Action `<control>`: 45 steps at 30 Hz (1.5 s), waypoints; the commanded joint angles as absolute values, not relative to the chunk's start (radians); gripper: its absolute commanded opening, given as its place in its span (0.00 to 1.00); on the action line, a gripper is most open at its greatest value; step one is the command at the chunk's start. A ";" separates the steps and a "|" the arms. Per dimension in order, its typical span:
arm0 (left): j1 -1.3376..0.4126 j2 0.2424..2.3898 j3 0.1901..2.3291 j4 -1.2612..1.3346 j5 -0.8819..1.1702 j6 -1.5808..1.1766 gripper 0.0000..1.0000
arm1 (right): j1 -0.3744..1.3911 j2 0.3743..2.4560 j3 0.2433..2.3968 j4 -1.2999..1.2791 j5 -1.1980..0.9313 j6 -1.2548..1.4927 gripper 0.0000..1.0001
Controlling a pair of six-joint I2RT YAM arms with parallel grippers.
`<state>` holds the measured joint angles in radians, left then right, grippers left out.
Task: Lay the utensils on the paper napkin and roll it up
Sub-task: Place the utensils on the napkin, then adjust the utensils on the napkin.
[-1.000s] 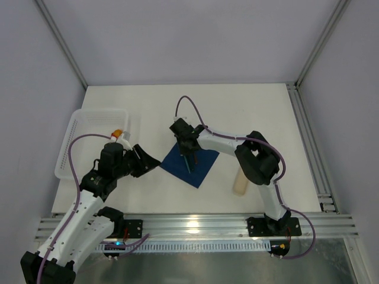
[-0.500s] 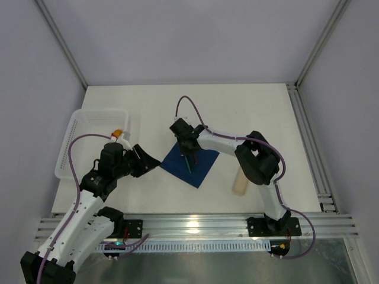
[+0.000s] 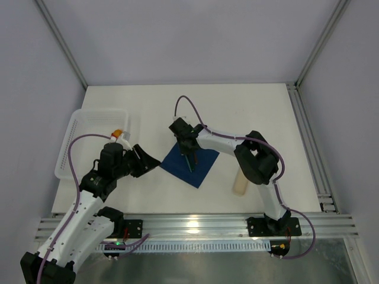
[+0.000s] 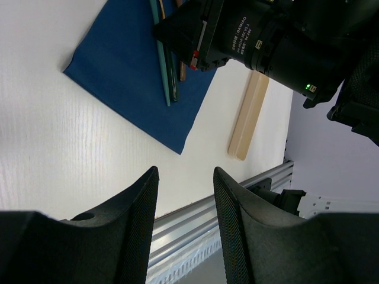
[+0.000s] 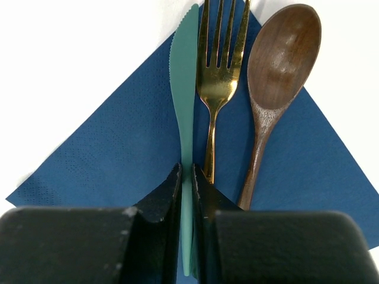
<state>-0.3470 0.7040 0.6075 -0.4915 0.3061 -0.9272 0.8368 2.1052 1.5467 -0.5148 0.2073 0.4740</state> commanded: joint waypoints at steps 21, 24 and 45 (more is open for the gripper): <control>-0.350 0.684 0.626 -0.494 0.311 -0.917 0.45 | 0.861 2.019 1.606 -0.525 0.230 0.451 0.27; -0.350 0.686 0.630 -0.491 0.314 -0.920 0.45 | 0.859 1.982 1.618 -0.549 0.280 0.440 0.28; -0.350 0.686 0.641 -0.495 0.318 -0.913 0.45 | 0.758 2.016 1.531 -0.546 0.276 0.428 0.27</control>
<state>-0.3470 0.6960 0.6075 -0.4915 0.3069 -0.9272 0.7517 2.0018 1.5398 -0.5724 0.2844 0.4397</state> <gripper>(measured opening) 0.447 0.276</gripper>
